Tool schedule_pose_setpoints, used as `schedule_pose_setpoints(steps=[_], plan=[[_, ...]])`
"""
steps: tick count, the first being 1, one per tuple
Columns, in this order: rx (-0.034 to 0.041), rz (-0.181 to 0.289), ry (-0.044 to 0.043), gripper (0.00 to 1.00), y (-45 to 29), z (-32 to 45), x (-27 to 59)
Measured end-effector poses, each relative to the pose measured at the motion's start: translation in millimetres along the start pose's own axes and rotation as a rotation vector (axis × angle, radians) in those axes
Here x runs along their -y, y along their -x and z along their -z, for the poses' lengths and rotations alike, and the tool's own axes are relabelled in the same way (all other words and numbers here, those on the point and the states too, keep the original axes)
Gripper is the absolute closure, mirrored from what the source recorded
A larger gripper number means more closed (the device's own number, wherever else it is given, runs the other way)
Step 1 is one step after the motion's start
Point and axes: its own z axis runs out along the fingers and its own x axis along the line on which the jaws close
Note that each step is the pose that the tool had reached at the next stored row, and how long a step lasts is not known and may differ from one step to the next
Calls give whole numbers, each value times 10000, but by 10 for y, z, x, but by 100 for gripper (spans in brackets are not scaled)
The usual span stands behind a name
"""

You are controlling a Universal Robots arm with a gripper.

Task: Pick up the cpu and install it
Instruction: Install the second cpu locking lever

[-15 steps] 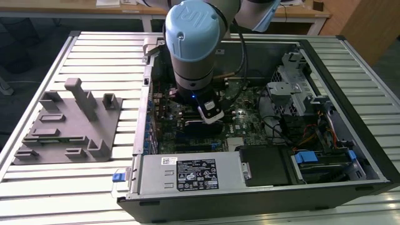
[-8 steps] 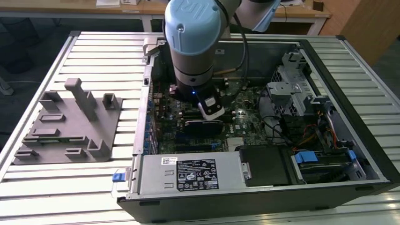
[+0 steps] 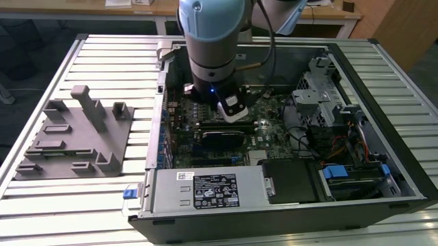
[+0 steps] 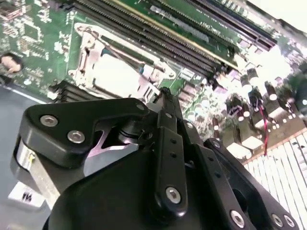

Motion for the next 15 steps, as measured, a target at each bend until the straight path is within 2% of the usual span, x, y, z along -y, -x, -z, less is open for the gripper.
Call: schedule_pose_setpoints(steps=[3,5,9,12,15], plan=[[4,3,-53,89,3,80,-26],[9,7,-120,89,5,127,-42],[27,17,-356,89,31,163,-56],[29,15,-486,89,114,159,-62],[19,11,-569,89,213,153,-69]])
